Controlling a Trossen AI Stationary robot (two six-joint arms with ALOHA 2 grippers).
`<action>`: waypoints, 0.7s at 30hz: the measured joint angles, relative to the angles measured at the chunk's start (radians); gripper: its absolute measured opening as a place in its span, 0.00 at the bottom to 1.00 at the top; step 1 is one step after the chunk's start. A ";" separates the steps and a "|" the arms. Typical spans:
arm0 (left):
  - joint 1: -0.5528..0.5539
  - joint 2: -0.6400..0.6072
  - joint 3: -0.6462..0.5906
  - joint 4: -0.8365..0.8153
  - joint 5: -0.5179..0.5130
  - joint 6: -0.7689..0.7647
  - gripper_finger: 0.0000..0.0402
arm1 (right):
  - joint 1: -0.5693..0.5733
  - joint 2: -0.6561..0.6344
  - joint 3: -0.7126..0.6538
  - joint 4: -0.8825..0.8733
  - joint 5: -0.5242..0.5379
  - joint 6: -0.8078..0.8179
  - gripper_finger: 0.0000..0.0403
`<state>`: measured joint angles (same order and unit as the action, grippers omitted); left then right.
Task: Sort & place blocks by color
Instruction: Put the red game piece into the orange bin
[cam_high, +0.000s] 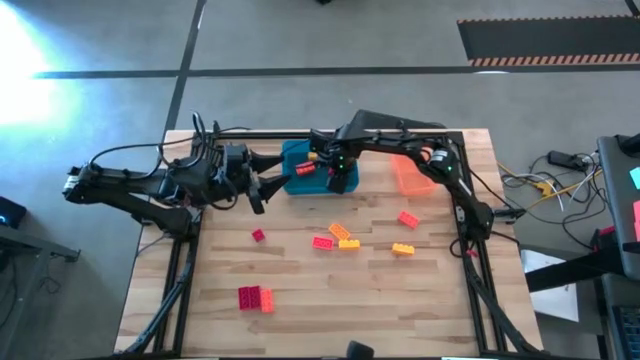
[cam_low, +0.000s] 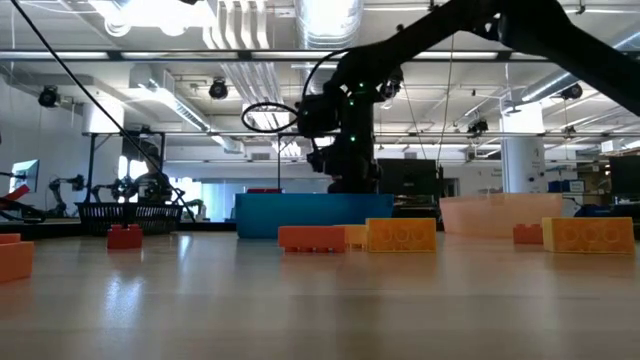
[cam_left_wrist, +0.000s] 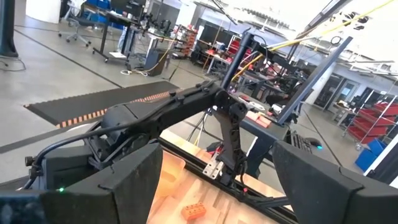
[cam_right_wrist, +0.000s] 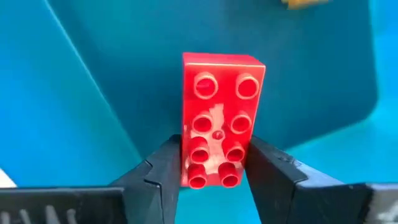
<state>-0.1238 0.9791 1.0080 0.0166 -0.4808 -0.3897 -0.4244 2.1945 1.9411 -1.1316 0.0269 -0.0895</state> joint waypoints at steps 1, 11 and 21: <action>0.000 0.000 0.000 0.000 0.000 0.000 0.72 | 0.000 0.001 0.000 0.001 0.000 0.000 0.37; 0.000 -0.001 0.000 -0.084 0.000 -0.077 0.72 | 0.000 -0.046 0.000 0.007 0.000 0.011 0.40; 0.000 0.010 -0.001 -0.389 -0.015 -0.348 0.72 | 0.000 -0.076 0.001 0.018 -0.002 0.000 0.41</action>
<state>-0.1238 0.9892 1.0073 -0.3726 -0.4954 -0.7373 -0.4244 2.1181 1.9419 -1.1133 0.0254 -0.0892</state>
